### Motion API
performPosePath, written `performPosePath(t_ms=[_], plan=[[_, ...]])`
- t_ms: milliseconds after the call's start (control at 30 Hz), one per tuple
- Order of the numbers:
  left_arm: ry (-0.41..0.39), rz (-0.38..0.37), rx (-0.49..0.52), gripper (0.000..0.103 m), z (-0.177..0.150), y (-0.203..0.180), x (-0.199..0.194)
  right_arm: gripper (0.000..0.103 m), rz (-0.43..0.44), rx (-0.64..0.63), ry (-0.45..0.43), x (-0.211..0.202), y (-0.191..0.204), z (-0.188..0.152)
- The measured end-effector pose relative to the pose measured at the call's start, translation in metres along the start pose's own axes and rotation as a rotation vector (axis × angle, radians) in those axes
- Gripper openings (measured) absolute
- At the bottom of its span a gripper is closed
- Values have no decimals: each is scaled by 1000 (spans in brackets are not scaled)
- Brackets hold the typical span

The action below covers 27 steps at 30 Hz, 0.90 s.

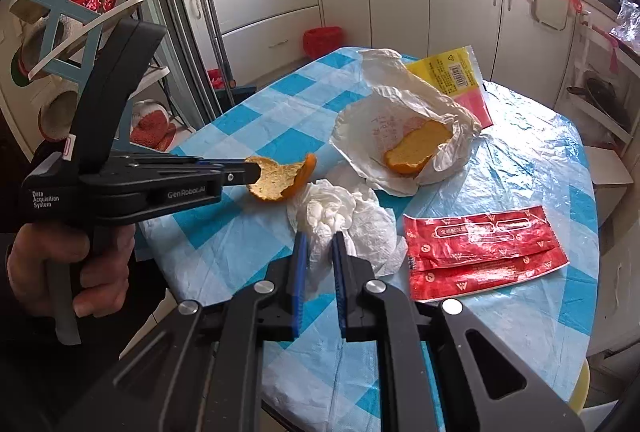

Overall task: Collect trash
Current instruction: 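Grasp the white tissue with the right tool while the left tool grasps the orange peel piece, then carry the peel and tissue to the yellow bucket and open both tools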

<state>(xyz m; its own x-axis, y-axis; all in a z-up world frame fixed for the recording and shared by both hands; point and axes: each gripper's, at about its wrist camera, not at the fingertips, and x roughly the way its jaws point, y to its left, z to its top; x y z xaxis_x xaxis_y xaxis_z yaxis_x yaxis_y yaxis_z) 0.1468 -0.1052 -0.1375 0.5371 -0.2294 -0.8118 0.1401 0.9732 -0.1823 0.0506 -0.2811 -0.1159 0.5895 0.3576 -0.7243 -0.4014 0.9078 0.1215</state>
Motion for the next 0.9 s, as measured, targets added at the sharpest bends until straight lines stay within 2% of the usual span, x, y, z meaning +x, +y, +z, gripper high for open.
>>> performPosePath(t_ms=[100,200,233,267,300,433,900], plan=[[3,13,-4,39,0,-1,5,14,-11,8,-4,-4,-2,-2],[6,24,8,40,2,-6,13,14,-21,14,-1,-6,-5,-4],[9,22,6,38,3,-6,16,14,-24,16,-1,-7,-7,-4],[1,27,10,32,3,-8,17,14,-26,18,-1,-8,-8,-5],[10,16,16,11,4,-9,19,14,-29,20,-2,-9,-9,-5],[-7,3,17,6,5,-10,13,14,-37,27,-5,-11,-11,-4],[-91,-41,-4,6,0,-4,-49,14,-70,51,-25,-21,-19,-6]])
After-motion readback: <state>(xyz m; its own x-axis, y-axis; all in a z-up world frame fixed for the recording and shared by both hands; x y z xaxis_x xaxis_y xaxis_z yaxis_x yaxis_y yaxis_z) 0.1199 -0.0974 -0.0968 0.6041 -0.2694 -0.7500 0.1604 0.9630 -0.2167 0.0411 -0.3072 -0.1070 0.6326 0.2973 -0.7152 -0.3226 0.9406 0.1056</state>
